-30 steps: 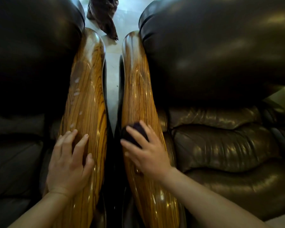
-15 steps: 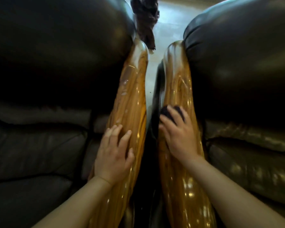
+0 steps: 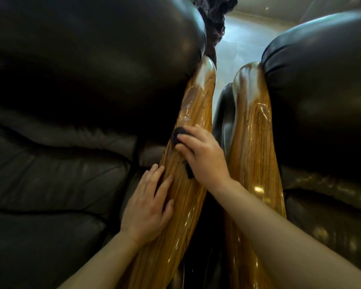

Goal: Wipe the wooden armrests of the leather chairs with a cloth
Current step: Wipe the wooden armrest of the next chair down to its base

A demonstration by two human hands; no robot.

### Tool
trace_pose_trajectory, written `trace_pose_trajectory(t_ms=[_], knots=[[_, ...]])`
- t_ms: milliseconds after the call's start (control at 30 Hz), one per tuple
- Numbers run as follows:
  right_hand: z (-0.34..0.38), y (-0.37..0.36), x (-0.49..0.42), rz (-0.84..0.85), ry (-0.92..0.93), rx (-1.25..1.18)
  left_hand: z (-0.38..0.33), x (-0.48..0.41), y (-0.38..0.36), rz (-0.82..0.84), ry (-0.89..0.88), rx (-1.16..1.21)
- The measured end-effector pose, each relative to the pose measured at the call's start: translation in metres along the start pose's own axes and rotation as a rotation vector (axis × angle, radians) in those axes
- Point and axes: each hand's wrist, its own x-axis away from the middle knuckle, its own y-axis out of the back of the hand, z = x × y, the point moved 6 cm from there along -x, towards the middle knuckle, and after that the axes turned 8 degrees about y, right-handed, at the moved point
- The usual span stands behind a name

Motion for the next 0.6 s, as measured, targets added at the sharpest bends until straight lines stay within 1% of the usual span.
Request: trace_pose_trajectory(t_ms=[67,133,167,200,233,300,333,367,433,500,567,600], knots=[[0.007,-0.019,0.023,0.106,0.168,0.184,-0.002,0.000,0.002,-0.014,-0.020,0.014],[0.012,-0.022,0.052,0.144,0.311,0.218,0.000,0.000,0.003,-0.020,-0.024,0.022],[0.009,-0.020,0.062,0.139,0.328,0.206,0.001,0.000,0.003,-0.018,-0.019,0.023],[0.001,-0.018,0.064,0.114,0.287,0.191,0.001,0.000,0.003,-0.014,-0.013,0.026],[-0.009,-0.014,0.058,0.065,0.187,0.165,0.000,0.000,0.002,-0.017,-0.009,0.028],[-0.034,-0.008,0.033,-0.070,-0.112,0.075,-0.001,-0.005,0.004,-0.030,-0.010,0.025],[-0.040,-0.008,0.023,-0.120,-0.235,0.032,-0.003,-0.011,0.005,-0.036,-0.006,0.027],[-0.040,-0.010,0.018,-0.147,-0.307,0.017,-0.007,-0.019,0.007,-0.043,0.003,0.041],[-0.026,-0.018,0.031,-0.145,-0.320,0.025,-0.015,-0.036,0.010,-0.070,0.033,0.096],[-0.007,-0.024,0.058,-0.114,-0.256,0.015,-0.022,-0.047,0.009,-0.082,0.068,0.128],[-0.006,-0.024,0.072,-0.089,-0.226,-0.008,-0.027,-0.049,0.006,-0.090,0.052,0.088],[-0.014,-0.022,0.065,-0.099,-0.255,-0.019,-0.027,-0.047,0.005,-0.093,0.031,0.064]])
